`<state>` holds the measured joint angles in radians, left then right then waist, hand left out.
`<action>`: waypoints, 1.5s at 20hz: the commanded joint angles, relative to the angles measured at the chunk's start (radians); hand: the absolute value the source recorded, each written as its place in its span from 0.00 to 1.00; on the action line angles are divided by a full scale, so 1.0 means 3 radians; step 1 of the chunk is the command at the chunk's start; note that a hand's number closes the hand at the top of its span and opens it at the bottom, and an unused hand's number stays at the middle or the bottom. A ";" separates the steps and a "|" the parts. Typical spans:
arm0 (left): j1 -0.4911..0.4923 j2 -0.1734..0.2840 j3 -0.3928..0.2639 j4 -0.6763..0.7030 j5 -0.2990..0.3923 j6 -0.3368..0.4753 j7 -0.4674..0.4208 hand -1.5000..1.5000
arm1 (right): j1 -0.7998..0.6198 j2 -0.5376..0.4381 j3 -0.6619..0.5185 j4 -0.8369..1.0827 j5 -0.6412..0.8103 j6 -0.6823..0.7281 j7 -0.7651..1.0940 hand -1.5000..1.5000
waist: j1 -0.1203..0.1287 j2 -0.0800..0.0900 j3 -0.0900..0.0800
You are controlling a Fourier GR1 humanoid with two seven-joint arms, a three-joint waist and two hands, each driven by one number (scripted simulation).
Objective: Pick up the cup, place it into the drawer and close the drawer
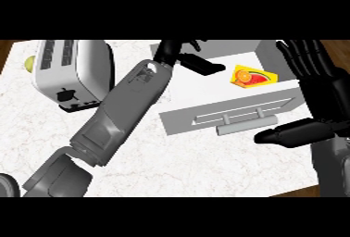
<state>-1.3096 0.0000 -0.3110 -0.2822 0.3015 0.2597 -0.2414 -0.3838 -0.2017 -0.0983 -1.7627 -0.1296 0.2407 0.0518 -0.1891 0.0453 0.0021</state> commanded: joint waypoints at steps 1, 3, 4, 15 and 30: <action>0.0093 0.0000 0.0010 -0.0096 0.0228 -0.0010 -0.0149 0.00 | -0.0133 0.0049 0.0089 0.0030 -0.0055 0.0057 0.0005 0.00 | -0.0075 0.0036 -0.0004; 0.0144 0.0000 0.0055 -0.0186 0.0390 -0.0007 -0.0201 0.00 | -0.0040 0.0138 0.0243 -0.0018 -0.0288 0.0276 0.0029 0.00 | -0.0088 0.0013 -0.0003; 0.0145 0.0000 0.0096 -0.0167 0.0436 -0.0042 -0.0267 0.00 | -0.0122 0.0116 0.0253 0.0020 -0.0350 0.0333 0.0075 0.00 | -0.0076 0.0040 -0.0005; 0.0164 0.0000 0.0222 -0.0383 0.0960 0.0090 -0.0821 0.00 | 0.0098 -0.0554 0.0861 -0.0105 -0.0421 0.1408 0.0536 1.00 | 0.0155 -0.0086 -0.0008; 0.0429 0.0050 0.0336 -0.0441 0.1176 -0.0145 -0.1053 0.00 | 0.0224 -0.0467 0.1478 0.1170 0.1819 0.0567 -0.0250 0.00 | 0.0691 -0.0107 -0.0003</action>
<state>-1.2097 0.0033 -0.2226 -0.4018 0.6492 0.2594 -0.5472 -0.2978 -0.3588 0.2998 -1.5888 0.2940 0.4678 0.0546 -0.0187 0.0126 0.0010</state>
